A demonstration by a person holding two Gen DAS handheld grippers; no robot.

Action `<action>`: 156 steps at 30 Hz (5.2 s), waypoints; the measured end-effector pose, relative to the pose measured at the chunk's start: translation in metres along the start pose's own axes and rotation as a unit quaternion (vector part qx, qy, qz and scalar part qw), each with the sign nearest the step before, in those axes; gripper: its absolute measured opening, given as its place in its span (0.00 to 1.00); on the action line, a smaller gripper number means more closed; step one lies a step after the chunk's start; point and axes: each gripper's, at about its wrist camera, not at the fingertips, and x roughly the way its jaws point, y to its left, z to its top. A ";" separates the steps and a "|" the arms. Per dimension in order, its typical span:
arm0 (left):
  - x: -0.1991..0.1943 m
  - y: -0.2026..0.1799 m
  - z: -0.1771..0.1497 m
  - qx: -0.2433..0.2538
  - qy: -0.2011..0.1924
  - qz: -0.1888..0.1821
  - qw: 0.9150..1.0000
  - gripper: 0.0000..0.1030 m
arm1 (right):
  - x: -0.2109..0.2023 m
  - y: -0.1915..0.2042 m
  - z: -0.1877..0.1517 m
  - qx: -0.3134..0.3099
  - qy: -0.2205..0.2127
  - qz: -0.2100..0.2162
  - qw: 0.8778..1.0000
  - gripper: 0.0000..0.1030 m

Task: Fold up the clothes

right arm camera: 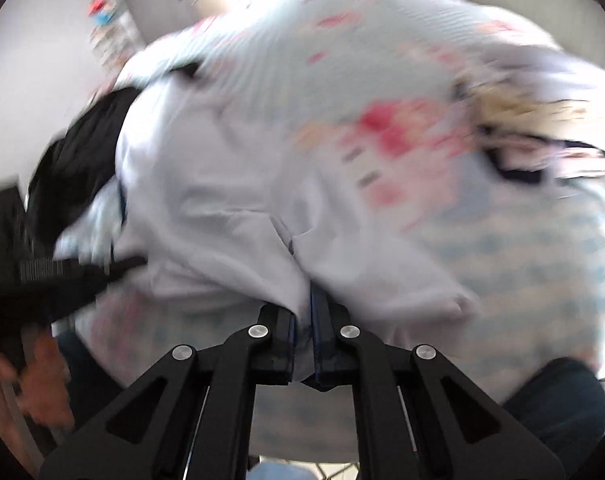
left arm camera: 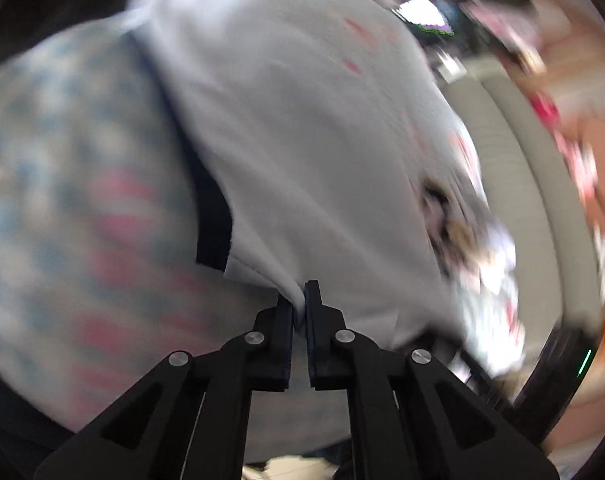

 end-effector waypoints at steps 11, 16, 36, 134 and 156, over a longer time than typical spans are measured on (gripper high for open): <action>0.008 -0.036 -0.037 0.058 0.033 -0.024 0.997 0.12 | -0.046 -0.129 0.014 0.175 -0.011 0.016 0.984 0.17; -0.005 -0.013 -0.032 0.027 0.024 -0.032 0.999 0.24 | -0.042 -0.090 -0.007 0.121 0.035 0.095 0.988 0.28; 0.072 -0.143 -0.023 0.247 0.080 0.017 0.966 0.04 | -0.018 -0.101 -0.026 0.140 0.083 0.058 0.985 0.39; -0.092 0.116 0.070 -0.033 -0.100 0.245 0.964 0.74 | 0.122 0.058 0.036 0.105 0.171 0.243 0.949 0.78; -0.078 0.044 -0.003 -0.102 -0.057 -0.046 0.992 0.14 | -0.070 -0.070 0.040 0.113 -0.002 0.108 0.988 0.15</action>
